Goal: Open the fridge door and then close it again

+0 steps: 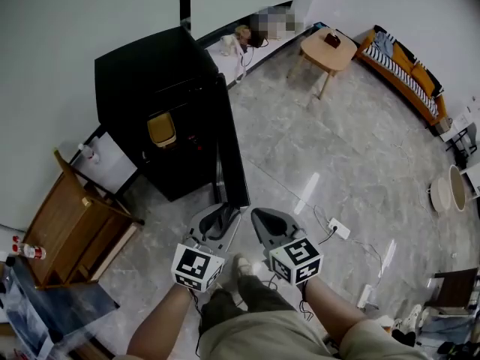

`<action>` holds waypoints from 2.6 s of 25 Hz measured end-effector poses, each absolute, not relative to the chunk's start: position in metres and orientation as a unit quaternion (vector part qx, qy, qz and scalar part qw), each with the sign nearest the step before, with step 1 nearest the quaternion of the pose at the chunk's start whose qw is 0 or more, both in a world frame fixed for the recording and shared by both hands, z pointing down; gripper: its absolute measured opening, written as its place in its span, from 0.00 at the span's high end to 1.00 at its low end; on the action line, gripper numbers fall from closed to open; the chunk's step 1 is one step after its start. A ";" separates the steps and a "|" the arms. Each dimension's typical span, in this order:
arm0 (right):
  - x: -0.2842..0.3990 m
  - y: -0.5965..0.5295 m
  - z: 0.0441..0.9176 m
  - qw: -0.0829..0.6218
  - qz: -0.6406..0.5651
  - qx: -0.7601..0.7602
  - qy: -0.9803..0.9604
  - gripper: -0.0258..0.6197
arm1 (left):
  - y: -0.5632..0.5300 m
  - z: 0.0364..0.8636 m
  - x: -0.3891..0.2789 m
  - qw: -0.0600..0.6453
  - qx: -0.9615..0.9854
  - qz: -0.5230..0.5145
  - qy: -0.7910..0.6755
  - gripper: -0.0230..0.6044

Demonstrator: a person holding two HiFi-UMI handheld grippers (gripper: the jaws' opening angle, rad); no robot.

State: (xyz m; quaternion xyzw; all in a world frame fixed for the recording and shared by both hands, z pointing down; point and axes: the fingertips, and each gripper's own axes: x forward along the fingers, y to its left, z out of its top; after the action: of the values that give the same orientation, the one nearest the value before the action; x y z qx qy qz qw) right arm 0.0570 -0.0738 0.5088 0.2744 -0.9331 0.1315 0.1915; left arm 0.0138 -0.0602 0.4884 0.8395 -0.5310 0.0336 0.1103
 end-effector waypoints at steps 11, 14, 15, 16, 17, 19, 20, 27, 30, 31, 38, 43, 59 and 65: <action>0.153 -0.113 0.498 0.161 0.153 0.369 -0.902 0.96 | -0.114 0.471 0.106 0.095 0.880 0.037 -0.464 0.79; 0.173 -0.123 0.495 0.151 0.157 0.384 -0.897 0.96 | -0.126 0.472 0.124 0.099 0.885 0.042 -0.454 0.79; 0.180 -0.127 0.495 0.149 0.158 0.388 -0.896 0.96 | -0.131 0.473 0.130 0.099 0.885 0.046 -0.452 0.79; 0.185 -0.131 0.494 0.146 0.160 0.392 -0.894 0.96 | -0.135 0.473 0.134 0.099 0.886 0.050 -0.450 0.79; 0.190 -0.134 0.494 0.143 0.162 0.396 -0.892 0.96 | -0.140 0.474 0.138 0.100 0.887 0.053 -0.449 0.80; 0.200 -0.141 0.494 0.139 0.164 0.403 -0.890 0.96 | -0.150 0.475 0.144 0.101 0.887 0.058 -0.446 0.80; 0.205 -0.143 0.493 0.137 0.165 0.405 -0.889 0.96 | -0.155 0.474 0.148 0.101 0.888 0.061 -0.445 0.81; 0.236 -0.165 0.490 0.130 0.168 0.414 -0.885 0.96 | -0.184 0.475 0.176 0.099 0.892 0.079 -0.434 0.83; 0.240 -0.174 0.488 0.127 0.167 0.411 -0.887 0.96 | -0.194 0.476 0.183 0.099 0.893 0.087 -0.430 0.83; 0.241 -0.177 0.487 0.127 0.167 0.410 -0.888 0.96 | -0.197 0.476 0.186 0.099 0.893 0.090 -0.429 0.83; 0.250 -0.205 0.480 0.121 0.164 0.410 -0.889 0.96 | -0.225 0.474 0.204 0.091 0.898 0.098 -0.420 0.83; 0.254 -0.217 0.479 0.120 0.161 0.410 -0.890 0.96 | -0.246 0.477 0.215 0.092 0.899 0.096 -0.417 0.83; 0.283 -0.230 0.479 0.120 0.158 0.421 -0.885 0.96 | -0.280 0.486 0.215 0.127 0.883 0.094 -0.442 0.87; 0.274 -0.230 0.463 0.113 0.150 0.414 -0.891 0.96 | -0.269 0.462 0.195 0.112 0.880 0.086 -0.454 0.90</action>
State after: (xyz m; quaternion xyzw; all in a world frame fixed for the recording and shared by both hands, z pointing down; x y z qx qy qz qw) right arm 0.2740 -0.2298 0.4634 0.4141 -0.8906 0.1503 0.1126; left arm 0.1946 -0.2692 0.4621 0.8796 -0.4544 0.0856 0.1122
